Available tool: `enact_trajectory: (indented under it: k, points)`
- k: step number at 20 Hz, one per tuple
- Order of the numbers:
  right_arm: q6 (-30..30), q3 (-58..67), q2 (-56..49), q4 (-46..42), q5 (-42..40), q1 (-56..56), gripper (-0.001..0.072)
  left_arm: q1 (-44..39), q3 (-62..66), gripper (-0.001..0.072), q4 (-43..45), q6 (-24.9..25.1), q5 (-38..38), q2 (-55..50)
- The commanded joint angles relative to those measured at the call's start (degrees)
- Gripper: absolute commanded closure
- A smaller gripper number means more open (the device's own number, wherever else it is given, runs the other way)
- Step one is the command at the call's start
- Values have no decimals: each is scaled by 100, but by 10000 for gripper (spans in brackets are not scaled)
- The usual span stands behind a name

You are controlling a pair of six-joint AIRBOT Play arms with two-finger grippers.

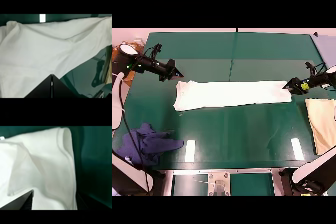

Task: Fold the shirts.

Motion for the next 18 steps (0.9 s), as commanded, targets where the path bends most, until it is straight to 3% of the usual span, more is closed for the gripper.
enact_trajectory:
  k: [1, 2, 5, 6, 9, 11, 14, 18]
  points:
    - [186, 17, -319, 269, -116, 0, 292, -4, 7, 682, 2, -9, 48, -4]
    - [188, 20, -367, 267, -31, -17, 347, -4, 7, 682, 2, -17, 42, -4]
    - [157, 109, -378, 254, 299, -92, 663, -4, 7, 682, -2, -33, 42, -4]
    - [157, 219, -378, 258, 457, -120, 697, -4, 7, 682, -9, -35, 42, -4]
    - [160, 715, -223, 313, 1113, -144, 698, -293, 7, 683, 20, -28, 109, -4]
    - [162, 809, 151, 841, 1432, -140, 698, -822, 4, 683, 181, -31, 518, -4]
    - [317, 817, 909, 1770, 2236, -42, 697, -1823, 0, 681, 264, -20, 1569, -57]
    - [833, 817, 1858, 2011, 2286, 271, 697, -3263, -11, 681, 249, 13, 3320, -442]
